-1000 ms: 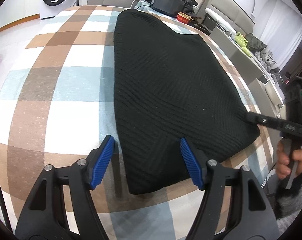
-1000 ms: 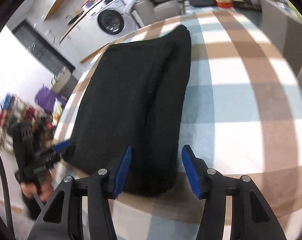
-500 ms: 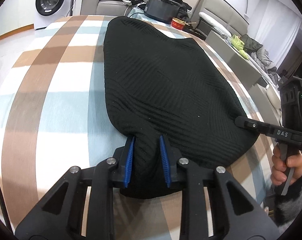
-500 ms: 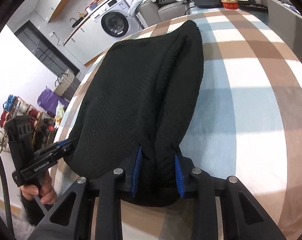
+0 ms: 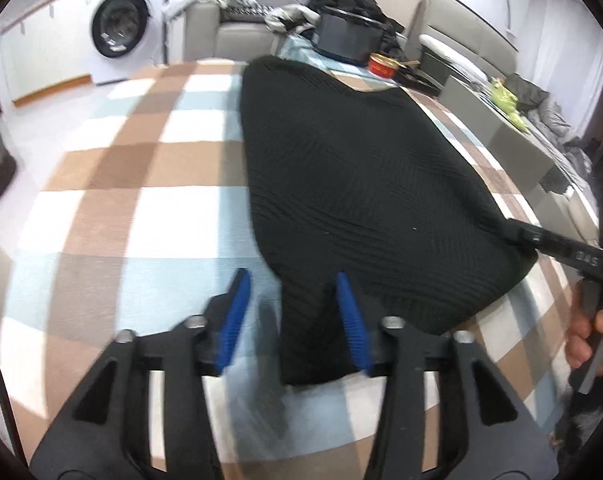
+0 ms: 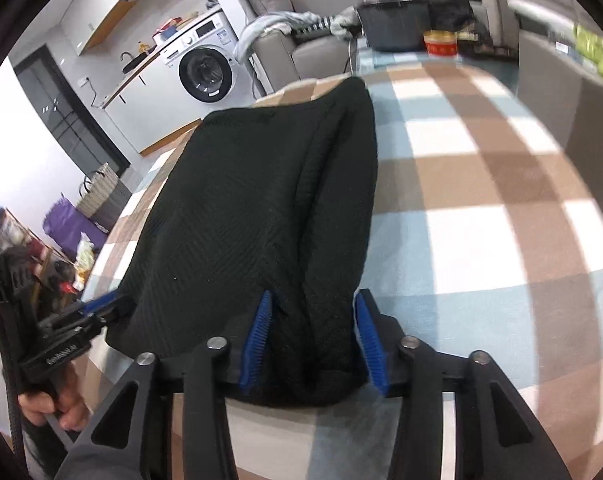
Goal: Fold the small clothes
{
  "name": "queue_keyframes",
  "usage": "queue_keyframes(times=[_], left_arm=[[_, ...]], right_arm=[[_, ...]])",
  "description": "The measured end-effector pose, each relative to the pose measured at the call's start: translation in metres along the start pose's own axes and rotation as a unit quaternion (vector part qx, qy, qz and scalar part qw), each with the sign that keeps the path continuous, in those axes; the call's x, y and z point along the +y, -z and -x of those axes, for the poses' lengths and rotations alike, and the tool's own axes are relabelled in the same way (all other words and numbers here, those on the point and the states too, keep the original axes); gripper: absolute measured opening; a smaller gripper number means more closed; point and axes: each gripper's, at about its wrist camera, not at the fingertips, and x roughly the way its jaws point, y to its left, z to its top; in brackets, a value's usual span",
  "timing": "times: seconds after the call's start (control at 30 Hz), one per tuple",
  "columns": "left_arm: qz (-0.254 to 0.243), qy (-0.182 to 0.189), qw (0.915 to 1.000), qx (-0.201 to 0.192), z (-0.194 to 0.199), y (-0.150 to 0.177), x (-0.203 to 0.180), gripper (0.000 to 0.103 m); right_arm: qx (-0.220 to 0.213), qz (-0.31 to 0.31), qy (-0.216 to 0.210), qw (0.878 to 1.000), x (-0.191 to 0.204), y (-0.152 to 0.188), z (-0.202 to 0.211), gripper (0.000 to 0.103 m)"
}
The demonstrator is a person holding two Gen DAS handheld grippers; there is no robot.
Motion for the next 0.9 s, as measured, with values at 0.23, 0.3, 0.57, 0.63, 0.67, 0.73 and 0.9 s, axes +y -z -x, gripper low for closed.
queue_keyframes(times=[0.23, 0.3, 0.57, 0.63, 0.67, 0.73, 0.9], left_arm=[[-0.013, -0.024, 0.9958, -0.087, 0.039, 0.005, -0.003, 0.089], [-0.02, -0.021, 0.9938, -0.107, 0.048, 0.009, -0.007, 0.102], [-0.044, -0.033, 0.9838, -0.171, 0.07, 0.025, -0.028, 0.102], [-0.049, -0.035, 0.98, -0.19, 0.077, 0.03, -0.032, 0.102], [-0.05, -0.036, 0.9781, -0.199, 0.08, 0.031, -0.033, 0.102], [-0.053, -0.031, 0.9766, -0.206, 0.082, 0.034, -0.034, 0.102], [-0.053, -0.028, 0.9759, -0.21, 0.082, 0.038, -0.035, 0.102]], right_arm=[[-0.065, 0.038, -0.014, 0.997, 0.01, 0.011, 0.035, 0.103], [-0.088, 0.056, -0.019, 0.994, 0.015, 0.014, 0.046, 0.103], [-0.167, 0.107, -0.004, 0.98, 0.029, 0.029, 0.068, 0.103], [-0.178, 0.106, -0.015, 0.978, 0.029, 0.032, 0.071, 0.103], [-0.181, 0.101, -0.016, 0.978, 0.028, 0.033, 0.073, 0.103], [-0.194, 0.098, -0.023, 0.976, 0.028, 0.036, 0.076, 0.103], [-0.21, 0.103, -0.018, 0.972, 0.029, 0.043, 0.08, 0.103]])
